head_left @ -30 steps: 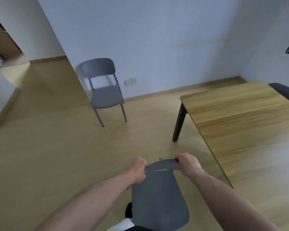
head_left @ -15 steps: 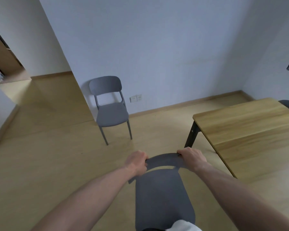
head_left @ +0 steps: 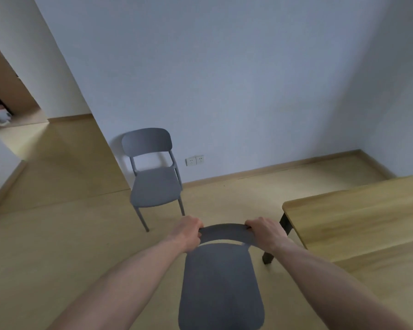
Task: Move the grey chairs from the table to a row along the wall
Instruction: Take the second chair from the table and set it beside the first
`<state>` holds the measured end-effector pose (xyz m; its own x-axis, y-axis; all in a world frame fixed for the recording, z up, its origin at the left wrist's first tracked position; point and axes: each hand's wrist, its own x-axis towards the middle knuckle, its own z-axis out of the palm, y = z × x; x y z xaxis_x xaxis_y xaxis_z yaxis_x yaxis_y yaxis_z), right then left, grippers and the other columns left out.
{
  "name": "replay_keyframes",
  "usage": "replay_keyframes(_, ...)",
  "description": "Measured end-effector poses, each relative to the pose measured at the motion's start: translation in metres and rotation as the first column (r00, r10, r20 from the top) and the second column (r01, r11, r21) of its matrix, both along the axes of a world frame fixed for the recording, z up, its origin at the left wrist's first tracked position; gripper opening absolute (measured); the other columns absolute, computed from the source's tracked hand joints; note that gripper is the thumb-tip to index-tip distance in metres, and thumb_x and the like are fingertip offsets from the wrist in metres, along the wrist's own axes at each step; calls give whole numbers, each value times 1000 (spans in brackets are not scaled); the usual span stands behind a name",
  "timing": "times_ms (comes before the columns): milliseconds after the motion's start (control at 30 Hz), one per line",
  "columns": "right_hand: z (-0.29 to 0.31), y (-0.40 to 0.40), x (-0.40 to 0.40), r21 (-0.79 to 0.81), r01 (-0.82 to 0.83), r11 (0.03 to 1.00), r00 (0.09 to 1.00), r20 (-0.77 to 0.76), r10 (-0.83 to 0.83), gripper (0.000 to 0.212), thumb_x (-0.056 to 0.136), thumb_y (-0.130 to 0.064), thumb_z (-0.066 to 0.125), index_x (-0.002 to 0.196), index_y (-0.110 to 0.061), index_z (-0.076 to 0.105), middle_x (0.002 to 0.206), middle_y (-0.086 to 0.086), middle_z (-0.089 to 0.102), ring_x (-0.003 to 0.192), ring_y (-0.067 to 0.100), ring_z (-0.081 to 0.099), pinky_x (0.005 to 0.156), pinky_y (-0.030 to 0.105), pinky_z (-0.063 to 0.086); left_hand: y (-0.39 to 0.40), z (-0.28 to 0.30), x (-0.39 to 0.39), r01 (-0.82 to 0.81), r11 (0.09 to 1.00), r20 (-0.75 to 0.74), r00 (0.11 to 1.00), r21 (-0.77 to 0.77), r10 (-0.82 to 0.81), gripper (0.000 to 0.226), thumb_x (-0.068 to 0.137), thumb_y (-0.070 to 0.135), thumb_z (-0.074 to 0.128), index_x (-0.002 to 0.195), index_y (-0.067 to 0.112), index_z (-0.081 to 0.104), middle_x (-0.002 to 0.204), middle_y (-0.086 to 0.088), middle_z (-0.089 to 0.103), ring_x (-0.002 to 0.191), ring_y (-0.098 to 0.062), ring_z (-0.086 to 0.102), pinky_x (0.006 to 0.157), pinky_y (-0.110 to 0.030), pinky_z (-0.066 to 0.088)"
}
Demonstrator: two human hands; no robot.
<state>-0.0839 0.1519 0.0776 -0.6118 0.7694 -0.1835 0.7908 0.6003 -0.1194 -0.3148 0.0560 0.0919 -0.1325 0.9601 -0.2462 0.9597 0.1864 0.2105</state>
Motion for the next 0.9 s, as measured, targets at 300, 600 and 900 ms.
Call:
replay_keyframes(300, 9, 127, -23, 40, -107, 993, 994, 18, 107, 24, 94, -13, 47, 108, -19, 67, 102, 8, 70, 94, 30, 67, 71, 36, 47, 105, 7, -12, -84, 996, -26, 996, -8, 84, 15, 90, 14, 57, 95, 11, 72, 102, -12, 70, 95, -33, 64, 72, -34, 45)
replay_keyframes(600, 12, 218, -52, 33, -113, 993, 992, 64, 111, 24, 89, -9, 49, 98, -22, 66, 96, 4, 70, 87, 28, 67, 68, 34, 49, 183, 8, -35, -107, 994, -5, 994, -11, 107, 15, 92, 15, 55, 90, 10, 69, 96, -10, 70, 93, -30, 65, 71, -32, 45)
replay_keyframes(900, -3, 301, -103, -13, -86, 996, 987, 137, 87, 25, 90, -7, 47, 99, -21, 66, 99, 5, 70, 90, 31, 67, 66, 33, 43, 278, -11, -92, -68, 997, -27, 997, -34, 67, 16, 93, 18, 54, 89, 11, 68, 96, -11, 69, 94, -32, 63, 76, -35, 49)
